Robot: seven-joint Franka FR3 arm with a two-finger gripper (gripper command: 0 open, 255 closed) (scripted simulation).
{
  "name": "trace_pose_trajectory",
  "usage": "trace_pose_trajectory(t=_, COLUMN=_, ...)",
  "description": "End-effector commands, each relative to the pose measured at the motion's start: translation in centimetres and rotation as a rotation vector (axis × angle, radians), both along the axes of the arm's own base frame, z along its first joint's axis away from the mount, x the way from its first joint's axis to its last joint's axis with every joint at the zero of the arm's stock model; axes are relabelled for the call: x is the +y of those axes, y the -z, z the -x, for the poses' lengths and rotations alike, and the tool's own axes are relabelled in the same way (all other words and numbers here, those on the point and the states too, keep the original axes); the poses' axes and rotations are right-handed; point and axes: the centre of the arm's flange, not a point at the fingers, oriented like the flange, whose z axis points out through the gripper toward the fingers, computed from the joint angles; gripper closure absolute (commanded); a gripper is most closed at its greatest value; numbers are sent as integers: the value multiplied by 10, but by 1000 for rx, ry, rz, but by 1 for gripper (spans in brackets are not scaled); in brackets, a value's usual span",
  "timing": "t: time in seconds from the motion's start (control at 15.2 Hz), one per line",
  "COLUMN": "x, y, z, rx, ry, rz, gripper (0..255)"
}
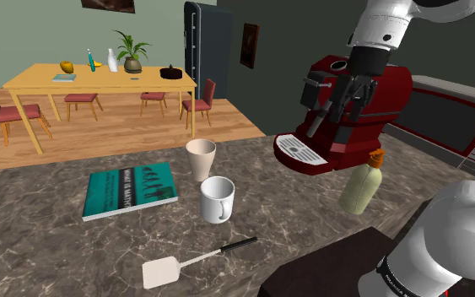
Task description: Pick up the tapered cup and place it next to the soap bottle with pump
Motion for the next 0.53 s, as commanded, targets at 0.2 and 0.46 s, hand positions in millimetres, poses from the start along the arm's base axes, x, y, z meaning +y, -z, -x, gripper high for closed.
trace_pose_trajectory(t=0.2, x=11, y=20, z=-31, rx=-7, ry=1, rz=-5, gripper=0)
trace_pose_trajectory(t=0.46, x=25, y=46, z=-73, rx=-15, ry=3, rz=-11, gripper=0)
